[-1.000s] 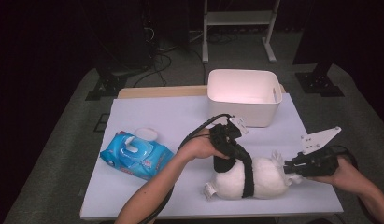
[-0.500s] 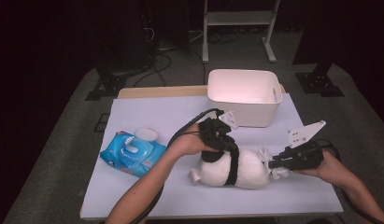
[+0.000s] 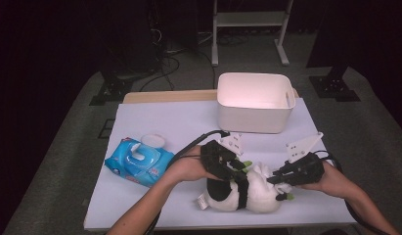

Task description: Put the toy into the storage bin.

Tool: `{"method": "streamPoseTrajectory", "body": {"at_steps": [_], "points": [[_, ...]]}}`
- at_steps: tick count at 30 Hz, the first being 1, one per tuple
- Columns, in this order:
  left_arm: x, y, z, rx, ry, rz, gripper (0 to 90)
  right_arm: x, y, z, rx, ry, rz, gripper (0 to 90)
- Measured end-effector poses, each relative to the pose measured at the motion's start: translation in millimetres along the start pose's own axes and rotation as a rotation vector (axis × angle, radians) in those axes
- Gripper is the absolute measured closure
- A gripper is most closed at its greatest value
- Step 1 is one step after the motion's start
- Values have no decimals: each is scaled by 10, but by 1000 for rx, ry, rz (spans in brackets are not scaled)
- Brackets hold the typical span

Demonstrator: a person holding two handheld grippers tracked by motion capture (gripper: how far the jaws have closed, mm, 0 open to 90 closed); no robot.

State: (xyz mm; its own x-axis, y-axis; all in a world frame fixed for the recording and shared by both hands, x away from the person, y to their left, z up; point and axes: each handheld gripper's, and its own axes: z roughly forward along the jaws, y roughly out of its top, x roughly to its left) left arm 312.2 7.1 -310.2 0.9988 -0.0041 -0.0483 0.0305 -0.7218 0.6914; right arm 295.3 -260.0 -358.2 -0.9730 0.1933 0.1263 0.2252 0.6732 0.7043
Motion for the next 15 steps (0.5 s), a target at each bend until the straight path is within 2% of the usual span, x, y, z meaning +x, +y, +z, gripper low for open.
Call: {"method": "streamPoseTrajectory", "body": {"at_steps": [1, 3, 4, 7, 9, 10, 13, 15], "points": [[9, 13, -2, 4, 7, 0, 622, 8, -11, 0, 0, 3, -3, 841], [6, 15, 51, 37, -9, 0, 622, 47, -36, 1, 5, 22, -8, 840], [-10, 6, 98, 55, -17, 2, 623, 69, -36, -6, 4, 17, -14, 840], [-47, -15, 176, 61, -70, 4, 621, 87, -14, -57, 3, -18, -24, 839], [-88, -11, 193, 72, -77, 13, 614, 61, -5, -87, -7, -30, -19, 838], [-100, -3, 188, 72, -71, 16, 609, 50, 0, -91, -10, -31, -16, 839], [-85, 33, 141, 58, -44, 11, 600, 76, -7, 34, 38, -26, -33, 835], [-50, 51, 157, 71, -18, 7, 600, 101, -33, 100, 25, 19, -19, 839]]}}
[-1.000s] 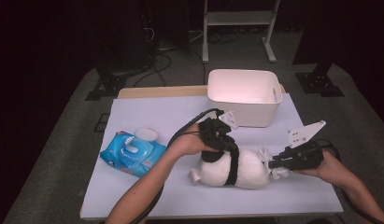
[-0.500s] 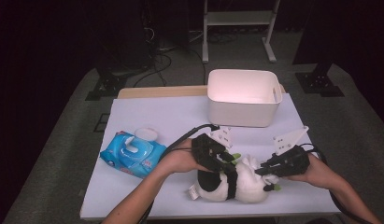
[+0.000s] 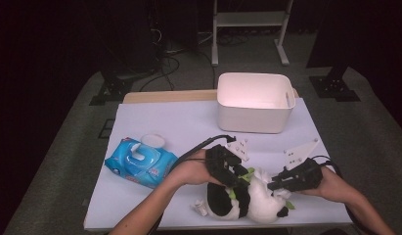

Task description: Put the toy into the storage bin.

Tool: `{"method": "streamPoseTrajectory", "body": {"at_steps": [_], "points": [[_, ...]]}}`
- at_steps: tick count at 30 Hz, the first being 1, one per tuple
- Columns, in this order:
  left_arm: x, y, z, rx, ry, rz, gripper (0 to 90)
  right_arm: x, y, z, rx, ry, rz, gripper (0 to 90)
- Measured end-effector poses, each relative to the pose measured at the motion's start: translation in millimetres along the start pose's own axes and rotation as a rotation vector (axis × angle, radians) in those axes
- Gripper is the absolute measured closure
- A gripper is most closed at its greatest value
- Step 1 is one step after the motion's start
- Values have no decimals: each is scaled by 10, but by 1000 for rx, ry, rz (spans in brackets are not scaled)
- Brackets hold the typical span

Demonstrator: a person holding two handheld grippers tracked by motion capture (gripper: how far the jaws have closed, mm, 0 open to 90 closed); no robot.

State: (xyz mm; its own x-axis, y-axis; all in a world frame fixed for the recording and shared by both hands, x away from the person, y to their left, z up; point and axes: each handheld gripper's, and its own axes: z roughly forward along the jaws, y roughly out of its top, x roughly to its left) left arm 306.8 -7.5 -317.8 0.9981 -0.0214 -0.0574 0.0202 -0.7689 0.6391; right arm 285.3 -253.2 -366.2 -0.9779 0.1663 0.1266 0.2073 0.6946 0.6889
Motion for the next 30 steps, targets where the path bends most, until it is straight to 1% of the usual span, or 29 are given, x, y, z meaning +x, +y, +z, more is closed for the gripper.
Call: {"method": "streamPoseTrajectory", "body": {"at_steps": [3, 6, 7, 8, 9, 11, 12, 13, 14, 16, 17, 18, 20, 21, 22, 25, 28, 29, 30], "points": [[38, 11, 104, 42, 20, -5, 596, 20, -37, -8, -15, -7, 2, 839], [58, 24, 223, 76, 29, -10, 572, 34, -70, -3, -25, 2, 9, 839], [73, 28, 259, 99, 43, -5, 564, 39, -73, -3, -26, 4, 6, 839], [100, 28, 292, 119, 49, -8, 554, 44, -72, -3, -25, 3, 4, 838], [126, 23, 316, 114, 35, -29, 537, 45, -72, -5, -22, 0, -2, 838], [173, 12, 355, 112, 12, -52, 519, 50, -74, -7, -22, -6, -9, 838], [186, 8, 369, 116, 6, -58, 518, 53, -76, -9, -23, -8, -7, 837], [203, 3, 388, 126, -7, -53, 526, 53, -77, -11, -23, -8, -4, 837], [203, 2, 403, 125, -10, -45, 554, 50, -77, -16, -25, -9, -5, 836], [183, 11, 400, 113, 9, -21, 651, 45, -66, -40, -26, -21, -7, 834], [177, 20, 386, 112, 18, -11, 684, 36, -60, -56, -27, -28, -8, 833], [177, 25, 367, 102, 22, -11, 703, 26, -52, -75, -31, -32, -8, 833], [185, 29, 315, 74, 42, -17, 717, 10, -35, -101, -32, -41, -9, 832], [193, 31, 284, 61, 54, -21, 722, 0, -25, -110, -29, -45, -19, 833], [199, 34, 257, 50, 68, -26, 723, 3, -13, -117, -31, -43, -11, 832], [213, 60, 177, 35, 96, -30, 723, -20, 26, -133, -27, -60, -24, 830], [200, 73, 122, 27, 130, -29, 723, -58, 71, -136, -28, -71, -30, 828], [202, 69, 114, 36, 140, -21, 723, -66, 84, -127, -28, -70, -23, 827], [199, 56, 117, 43, 135, -26, 722, -79, 94, -109, -26, -70, -20, 826]]}}
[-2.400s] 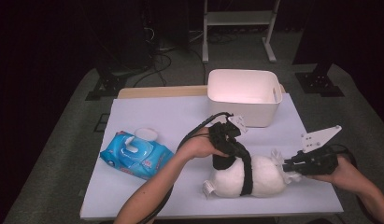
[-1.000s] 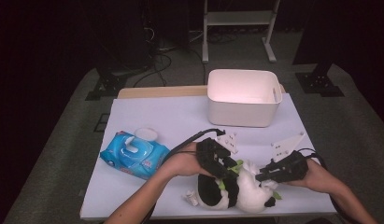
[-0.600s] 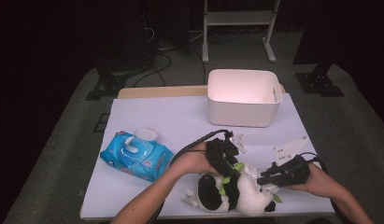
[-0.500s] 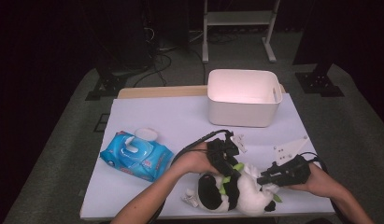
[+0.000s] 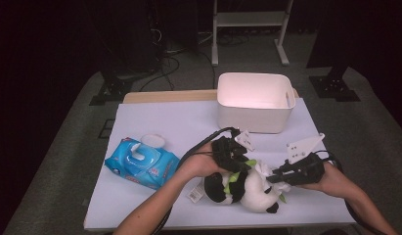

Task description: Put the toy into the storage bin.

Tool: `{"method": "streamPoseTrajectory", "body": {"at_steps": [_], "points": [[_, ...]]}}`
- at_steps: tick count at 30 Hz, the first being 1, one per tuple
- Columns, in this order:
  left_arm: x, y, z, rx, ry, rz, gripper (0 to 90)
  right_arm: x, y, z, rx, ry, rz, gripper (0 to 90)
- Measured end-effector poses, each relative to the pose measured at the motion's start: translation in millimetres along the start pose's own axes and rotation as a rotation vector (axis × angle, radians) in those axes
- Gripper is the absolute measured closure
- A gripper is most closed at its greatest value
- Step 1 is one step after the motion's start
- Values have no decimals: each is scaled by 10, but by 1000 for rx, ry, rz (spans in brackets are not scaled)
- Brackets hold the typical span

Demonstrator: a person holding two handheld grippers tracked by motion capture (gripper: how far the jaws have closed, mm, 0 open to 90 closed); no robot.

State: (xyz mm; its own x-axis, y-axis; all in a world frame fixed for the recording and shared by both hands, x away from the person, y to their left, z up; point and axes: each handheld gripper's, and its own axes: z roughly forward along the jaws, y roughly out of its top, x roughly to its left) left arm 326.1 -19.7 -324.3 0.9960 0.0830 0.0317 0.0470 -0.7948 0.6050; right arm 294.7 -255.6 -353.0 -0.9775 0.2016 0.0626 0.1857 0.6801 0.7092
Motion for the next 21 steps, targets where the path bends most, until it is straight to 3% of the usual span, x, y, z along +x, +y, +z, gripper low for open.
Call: {"method": "streamPoseTrajectory", "body": {"at_steps": [2, 5, 8, 12, 15, 21], "points": [[-24, -49, 18, 4, -1, -9, 723, -20, 6, 59, 7, 5, 2, 826], [-70, -157, -3, -27, -12, -26, 721, -17, 9, 127, 5, 17, -2, 829], [-87, -207, -22, -53, -10, -36, 711, 5, 20, 114, 0, 27, -3, 828], [-85, -195, -37, -66, -22, -36, 666, 9, -9, 24, -5, -5, 4, 824], [-71, -201, -119, -112, -29, -42, 626, -25, -134, -90, 3, -54, 40, 822], [-88, -249, -313, -173, 12, -47, 562, -183, -647, -287, 25, -169, 189, 812]]}}
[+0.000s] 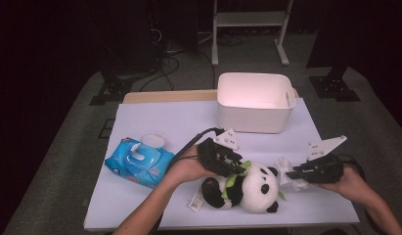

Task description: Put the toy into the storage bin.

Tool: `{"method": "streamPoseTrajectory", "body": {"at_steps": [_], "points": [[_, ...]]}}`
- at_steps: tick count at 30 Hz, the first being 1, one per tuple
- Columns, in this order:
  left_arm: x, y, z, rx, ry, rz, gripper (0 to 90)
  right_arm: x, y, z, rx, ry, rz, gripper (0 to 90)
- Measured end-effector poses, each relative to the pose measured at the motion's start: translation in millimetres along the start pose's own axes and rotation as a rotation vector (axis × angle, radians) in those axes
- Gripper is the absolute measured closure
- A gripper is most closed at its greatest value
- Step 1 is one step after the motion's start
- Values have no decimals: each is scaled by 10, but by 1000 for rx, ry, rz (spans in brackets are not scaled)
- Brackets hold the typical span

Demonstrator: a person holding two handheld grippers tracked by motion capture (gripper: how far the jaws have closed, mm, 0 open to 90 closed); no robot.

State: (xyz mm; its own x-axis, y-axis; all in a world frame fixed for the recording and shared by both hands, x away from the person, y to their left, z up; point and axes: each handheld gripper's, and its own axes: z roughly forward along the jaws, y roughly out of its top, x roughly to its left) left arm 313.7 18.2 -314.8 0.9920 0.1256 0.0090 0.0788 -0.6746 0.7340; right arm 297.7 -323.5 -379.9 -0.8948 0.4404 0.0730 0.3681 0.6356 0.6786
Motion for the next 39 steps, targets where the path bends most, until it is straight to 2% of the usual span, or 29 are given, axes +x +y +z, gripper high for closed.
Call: {"method": "streamPoseTrajectory", "body": {"at_steps": [2, 5, 7, 8, 11, 15, 19, 24, 27, 35, 39], "points": [[-7, -28, -27, 1, 9, -2, 537, -58, -153, -37, 6, -34, 39, 797], [-1, -87, -49, -1, 19, -14, 519, -137, -343, -57, 44, -79, 93, 731], [0, -129, -75, -8, 23, -23, 505, -182, -440, -65, 64, -88, 119, 678], [-3, -149, -90, -11, 27, -29, 496, -195, -472, -78, 66, -92, 128, 630], [-3, -205, -121, -14, 40, -40, 475, -206, -504, -137, 60, -90, 142, 563], [-7, -252, -156, -19, 50, -48, 452, -224, -480, -197, 71, -101, 146, 509], [-11, -310, -168, -2, 58, -49, 429, -217, -430, -239, 71, -100, 135, 485], [-6, -363, -202, -10, 69, -67, 410, -216, -336, -367, 41, -113, 130, 466], [-3, -402, -231, -13, 78, -68, 398, -207, -271, -411, 21, -102, 122, 443], [11, -547, -322, -33, 90, -102, 367, -209, -112, -313, 6, -61, 107, 378], [14, -611, -380, -31, 122, -114, 341, -240, -28, -246, -3, -54, 98, 354]]}}
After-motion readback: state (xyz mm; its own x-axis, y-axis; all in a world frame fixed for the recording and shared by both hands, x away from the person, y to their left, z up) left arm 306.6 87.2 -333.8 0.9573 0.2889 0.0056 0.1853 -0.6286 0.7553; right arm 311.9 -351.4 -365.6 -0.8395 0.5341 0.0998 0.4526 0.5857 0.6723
